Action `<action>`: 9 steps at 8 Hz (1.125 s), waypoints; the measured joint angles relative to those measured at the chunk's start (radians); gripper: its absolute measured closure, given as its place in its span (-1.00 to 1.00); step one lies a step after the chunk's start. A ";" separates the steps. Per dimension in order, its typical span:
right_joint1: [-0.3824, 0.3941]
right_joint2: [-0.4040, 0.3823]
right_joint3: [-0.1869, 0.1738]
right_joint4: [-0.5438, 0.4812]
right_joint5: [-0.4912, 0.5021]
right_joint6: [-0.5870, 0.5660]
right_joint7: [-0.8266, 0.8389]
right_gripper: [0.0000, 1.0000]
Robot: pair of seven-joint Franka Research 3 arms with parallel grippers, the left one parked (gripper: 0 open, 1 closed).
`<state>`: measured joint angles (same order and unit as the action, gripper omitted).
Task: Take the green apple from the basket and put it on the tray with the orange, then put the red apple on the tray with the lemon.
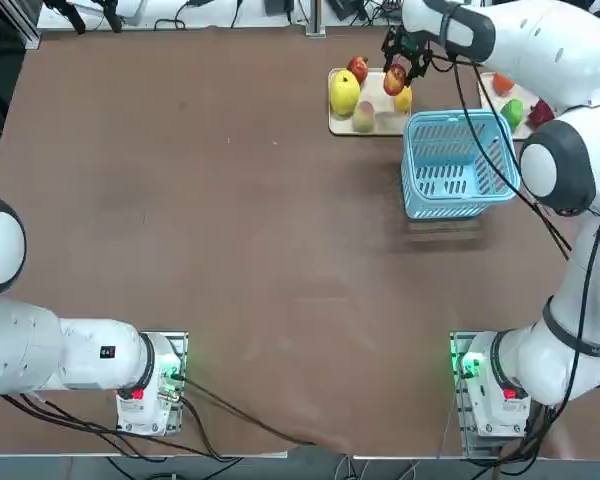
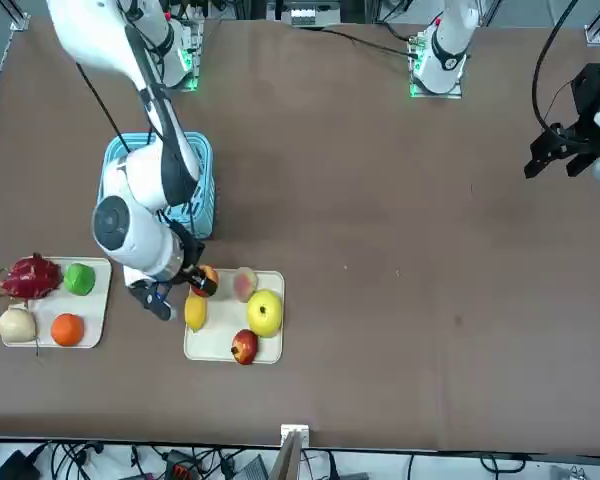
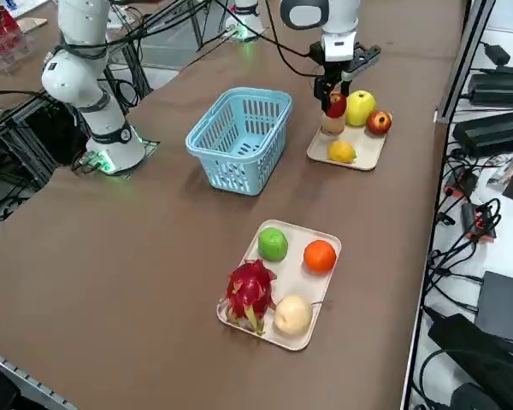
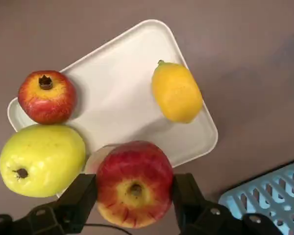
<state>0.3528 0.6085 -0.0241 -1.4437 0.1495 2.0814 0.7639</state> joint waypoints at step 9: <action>0.017 0.160 -0.001 0.010 -0.073 0.186 0.003 -0.79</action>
<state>0.3696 0.7681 -0.0252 -1.4338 0.0765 2.2673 0.7669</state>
